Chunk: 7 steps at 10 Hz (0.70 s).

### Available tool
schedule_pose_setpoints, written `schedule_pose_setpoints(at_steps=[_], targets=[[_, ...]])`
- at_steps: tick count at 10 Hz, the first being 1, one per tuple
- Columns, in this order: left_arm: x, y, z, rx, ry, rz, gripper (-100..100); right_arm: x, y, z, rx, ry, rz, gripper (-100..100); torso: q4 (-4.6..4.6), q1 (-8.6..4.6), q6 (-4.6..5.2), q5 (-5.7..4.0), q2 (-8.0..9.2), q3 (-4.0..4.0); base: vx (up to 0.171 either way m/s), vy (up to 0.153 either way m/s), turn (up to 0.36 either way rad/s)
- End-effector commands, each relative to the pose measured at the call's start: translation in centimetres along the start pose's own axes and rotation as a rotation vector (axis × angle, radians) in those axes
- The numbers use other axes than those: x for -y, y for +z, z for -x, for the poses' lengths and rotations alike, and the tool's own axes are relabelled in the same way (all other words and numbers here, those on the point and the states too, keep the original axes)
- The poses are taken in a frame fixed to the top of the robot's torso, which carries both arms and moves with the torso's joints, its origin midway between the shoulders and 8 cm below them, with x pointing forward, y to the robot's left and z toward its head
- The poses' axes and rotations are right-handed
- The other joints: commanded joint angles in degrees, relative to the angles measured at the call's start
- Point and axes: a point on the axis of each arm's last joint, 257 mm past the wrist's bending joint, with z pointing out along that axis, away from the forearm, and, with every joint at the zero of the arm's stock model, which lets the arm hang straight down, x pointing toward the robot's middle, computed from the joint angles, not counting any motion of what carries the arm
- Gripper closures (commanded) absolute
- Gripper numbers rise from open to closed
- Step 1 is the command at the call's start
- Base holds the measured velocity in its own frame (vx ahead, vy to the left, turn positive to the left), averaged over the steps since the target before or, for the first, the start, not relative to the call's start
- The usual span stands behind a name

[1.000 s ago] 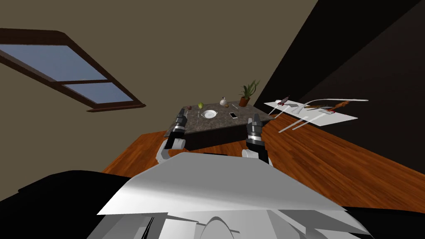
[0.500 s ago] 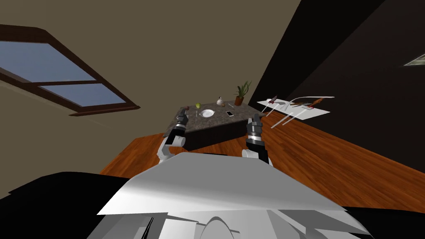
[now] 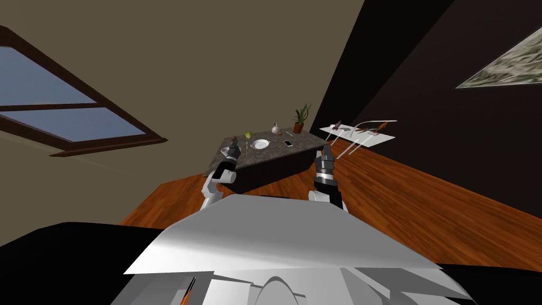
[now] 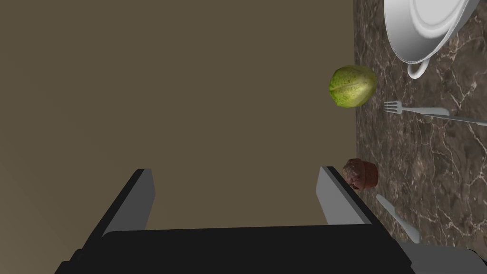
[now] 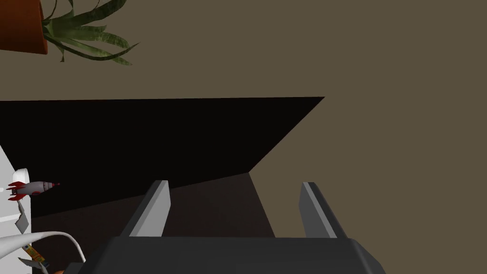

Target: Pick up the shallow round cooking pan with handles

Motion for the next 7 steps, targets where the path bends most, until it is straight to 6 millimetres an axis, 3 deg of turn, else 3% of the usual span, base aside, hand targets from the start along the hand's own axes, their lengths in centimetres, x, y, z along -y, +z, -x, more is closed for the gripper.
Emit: schedule_pose_setpoints(at_steps=[1, 7], targets=[[-0.9, 0.2, 0.1, 0.001, -0.011, 0.038, -100, 0.0, 0.0, 0.0, 0.0, 0.0, 0.0, 0, 0.0, 0.0, 0.0, 0.0, 0.0, 0.0, -0.036, 0.002, -0.059], [-4.5, 1.9, 1.5, 0.015, -0.047, 0.17, -100, 0.0, 0.0, 0.0, 0.0, 0.0, 0.0, 0, -0.04, -0.03, -0.02, -0.01, -0.2, -0.11, -0.008, -0.009, -0.103]])
